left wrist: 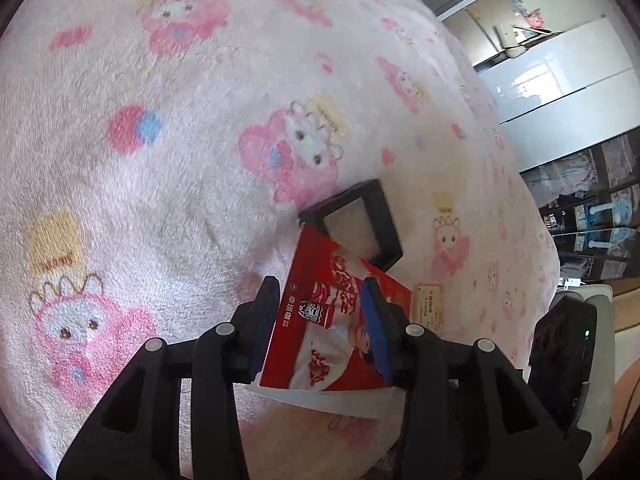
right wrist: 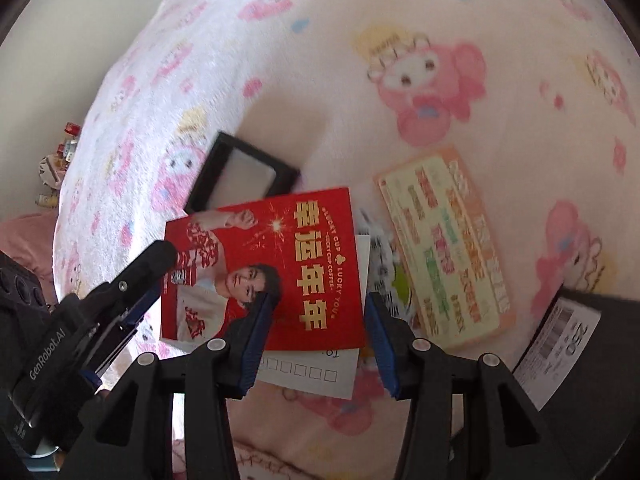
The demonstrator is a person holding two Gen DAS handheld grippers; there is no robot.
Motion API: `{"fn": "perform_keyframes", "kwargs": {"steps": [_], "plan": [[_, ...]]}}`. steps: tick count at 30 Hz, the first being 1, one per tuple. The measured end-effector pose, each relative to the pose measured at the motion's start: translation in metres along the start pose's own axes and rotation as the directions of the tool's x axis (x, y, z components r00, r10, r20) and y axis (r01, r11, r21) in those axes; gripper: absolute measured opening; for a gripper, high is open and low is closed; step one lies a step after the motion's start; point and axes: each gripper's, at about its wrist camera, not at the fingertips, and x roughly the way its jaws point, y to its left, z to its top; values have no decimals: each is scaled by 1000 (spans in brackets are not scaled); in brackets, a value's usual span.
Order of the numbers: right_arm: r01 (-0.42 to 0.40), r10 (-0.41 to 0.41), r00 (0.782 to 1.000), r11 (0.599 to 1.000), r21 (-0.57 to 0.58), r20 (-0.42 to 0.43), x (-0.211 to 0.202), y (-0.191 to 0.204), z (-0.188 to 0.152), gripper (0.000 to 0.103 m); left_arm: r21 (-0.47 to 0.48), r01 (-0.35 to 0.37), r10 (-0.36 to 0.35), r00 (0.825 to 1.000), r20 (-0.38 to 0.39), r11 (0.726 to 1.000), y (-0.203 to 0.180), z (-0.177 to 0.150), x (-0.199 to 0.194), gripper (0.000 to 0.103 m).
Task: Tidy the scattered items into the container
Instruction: 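Lift the red flyer off the bedspread with the left gripper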
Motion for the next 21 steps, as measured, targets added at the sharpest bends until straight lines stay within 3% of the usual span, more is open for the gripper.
{"fn": "perform_keyframes", "kwargs": {"steps": [2,4,7,9,13,16,19,21], "plan": [[-35,38,997,998,44,-71,9,-7,-5,44,-66,-22,19,999,-37,998,14,3,7,42],[-51,53,997,998,35,-60,5,-7,-8,44,-111,-6,3,1000,-27,994,24,4,4,41],[39,-40,998,999,11,53,-11,-5,-9,44,-114,-18,17,1000,-3,993,26,4,0,41],[39,-36,994,999,-26,102,-16,1,-9,44,-104,-16,15,1000,-12,994,24,4,4,41],[-60,60,998,998,-19,18,-4,7,-14,44,-97,-7,5,1000,-26,995,24,-1,1,41],[-60,59,998,997,-39,-25,1,14,-22,44,-106,-4,2,1000,-23,994,26,-2,-1,41],[-48,49,998,998,-28,36,-8,12,-18,44,-115,0,-1,1000,-14,993,28,-3,-5,41],[4,-4,996,1000,-3,87,-13,5,-9,44,-108,-9,8,1000,-10,994,33,-8,-12,41]]}}
